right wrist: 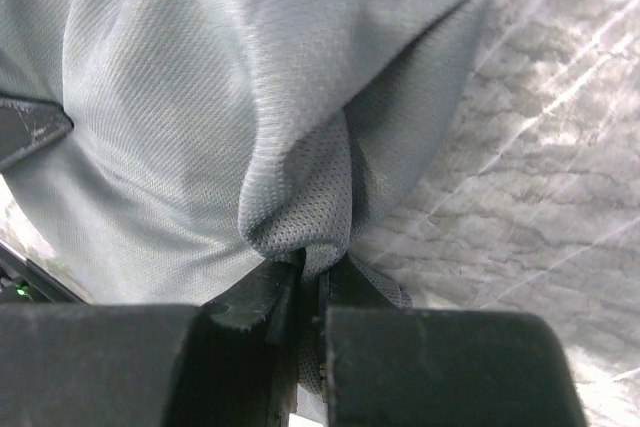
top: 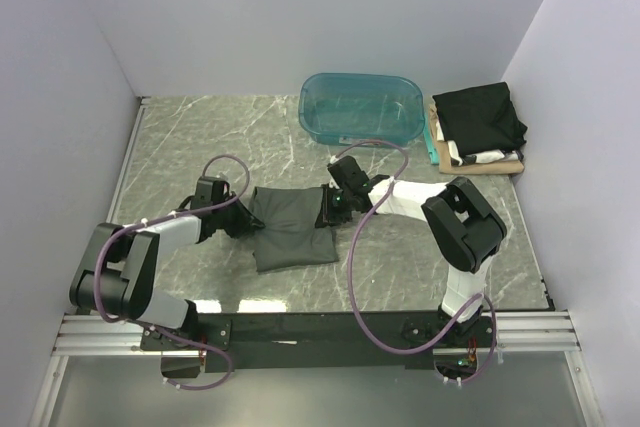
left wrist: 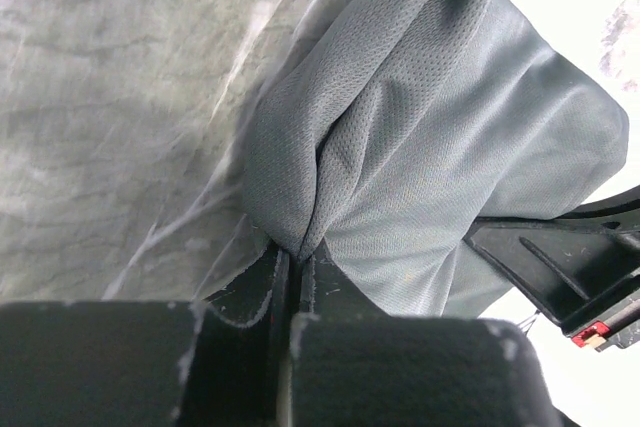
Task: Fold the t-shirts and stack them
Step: Neatly place the folded tshirt to the corner
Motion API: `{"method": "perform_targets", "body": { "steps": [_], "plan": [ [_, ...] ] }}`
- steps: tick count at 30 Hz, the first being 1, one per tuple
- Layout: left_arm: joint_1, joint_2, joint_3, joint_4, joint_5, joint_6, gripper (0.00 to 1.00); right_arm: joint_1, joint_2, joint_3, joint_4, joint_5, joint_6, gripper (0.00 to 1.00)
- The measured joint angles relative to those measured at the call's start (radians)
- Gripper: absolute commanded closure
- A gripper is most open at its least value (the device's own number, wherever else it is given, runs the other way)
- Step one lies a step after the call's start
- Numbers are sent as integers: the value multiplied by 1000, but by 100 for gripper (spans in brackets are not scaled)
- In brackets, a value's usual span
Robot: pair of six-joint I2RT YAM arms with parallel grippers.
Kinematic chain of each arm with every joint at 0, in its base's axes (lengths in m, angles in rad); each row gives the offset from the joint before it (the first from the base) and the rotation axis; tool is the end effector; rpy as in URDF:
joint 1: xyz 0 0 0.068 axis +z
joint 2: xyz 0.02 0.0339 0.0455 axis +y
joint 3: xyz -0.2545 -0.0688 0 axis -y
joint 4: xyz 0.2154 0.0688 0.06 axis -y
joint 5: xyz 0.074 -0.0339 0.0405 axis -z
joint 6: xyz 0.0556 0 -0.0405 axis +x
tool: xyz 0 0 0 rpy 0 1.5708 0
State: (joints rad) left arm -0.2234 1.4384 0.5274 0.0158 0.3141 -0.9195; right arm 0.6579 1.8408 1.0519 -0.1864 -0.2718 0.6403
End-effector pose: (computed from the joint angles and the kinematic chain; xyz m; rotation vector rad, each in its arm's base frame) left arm 0.2353 -0.0711 0.1334 -0.7541 2.5042 -0.8439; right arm 0.2708 0.2281 0.1426 -0.1379 2.7152 0.7997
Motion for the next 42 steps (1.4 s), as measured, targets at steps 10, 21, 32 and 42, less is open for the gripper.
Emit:
{"method": "perform_targets", "body": {
  "steps": [10,21,32,42],
  "plan": [
    [2,-64,-1,-50,-16,30,39,0,-7,-2,2,23,-71,100],
    [-10,-232,71,-189,-48,84,17,-18,-83,-6,-94,214,-137,100],
    [-15,-208,95,-220,-49,98,1,-234,-225,-32,-197,434,-252,100],
    [-15,-172,141,-224,-51,111,1,-465,-272,39,-239,598,-406,100]
  ]
}}
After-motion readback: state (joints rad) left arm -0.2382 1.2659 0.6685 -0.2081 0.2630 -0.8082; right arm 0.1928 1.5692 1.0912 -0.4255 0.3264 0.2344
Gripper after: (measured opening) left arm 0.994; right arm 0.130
